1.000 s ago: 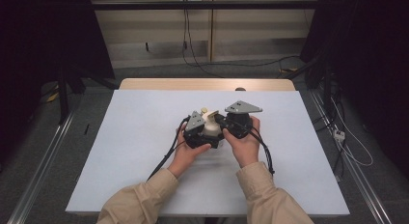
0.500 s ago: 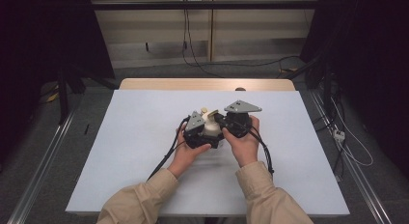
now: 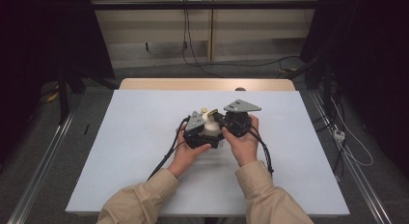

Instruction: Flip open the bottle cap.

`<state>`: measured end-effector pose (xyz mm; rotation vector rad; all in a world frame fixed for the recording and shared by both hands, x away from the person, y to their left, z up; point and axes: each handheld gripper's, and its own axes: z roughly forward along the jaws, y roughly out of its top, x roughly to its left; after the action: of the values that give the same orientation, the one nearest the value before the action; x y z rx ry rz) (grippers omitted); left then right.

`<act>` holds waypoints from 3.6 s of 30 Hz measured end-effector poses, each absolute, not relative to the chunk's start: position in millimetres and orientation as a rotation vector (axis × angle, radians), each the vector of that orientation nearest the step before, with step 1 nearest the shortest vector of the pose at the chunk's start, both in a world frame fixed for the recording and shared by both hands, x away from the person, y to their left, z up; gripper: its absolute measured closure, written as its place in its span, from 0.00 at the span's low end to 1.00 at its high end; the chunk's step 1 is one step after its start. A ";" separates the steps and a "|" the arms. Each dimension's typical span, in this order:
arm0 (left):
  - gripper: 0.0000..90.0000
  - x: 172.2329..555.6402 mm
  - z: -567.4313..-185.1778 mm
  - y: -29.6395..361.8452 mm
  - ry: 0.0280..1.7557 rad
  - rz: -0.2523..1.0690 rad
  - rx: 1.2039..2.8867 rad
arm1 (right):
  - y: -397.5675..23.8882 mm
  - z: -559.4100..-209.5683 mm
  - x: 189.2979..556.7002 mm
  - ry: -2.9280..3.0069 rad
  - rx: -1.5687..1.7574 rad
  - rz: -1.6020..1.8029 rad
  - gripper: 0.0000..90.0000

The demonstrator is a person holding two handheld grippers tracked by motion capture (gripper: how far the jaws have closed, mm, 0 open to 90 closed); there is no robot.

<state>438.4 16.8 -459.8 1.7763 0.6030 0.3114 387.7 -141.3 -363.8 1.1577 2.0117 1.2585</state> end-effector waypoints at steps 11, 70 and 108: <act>0.06 438.4 -459.9 16.8 0.603 0.311 1.777 | -140.4 -362.8 388.6 2.010 1.151 1.263 1.00; 0.05 437.0 -458.0 16.4 0.640 0.300 1.794 | -140.5 -360.7 390.6 1.998 1.137 1.333 0.65; 0.05 407.6 -444.1 67.8 0.651 0.276 1.956 | -209.2 -400.0 340.6 2.026 1.143 1.461 0.20</act>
<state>407.6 67.8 -444.1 1.9556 0.6507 0.2765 340.6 -209.2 -400.0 1.1427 2.0263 1.4612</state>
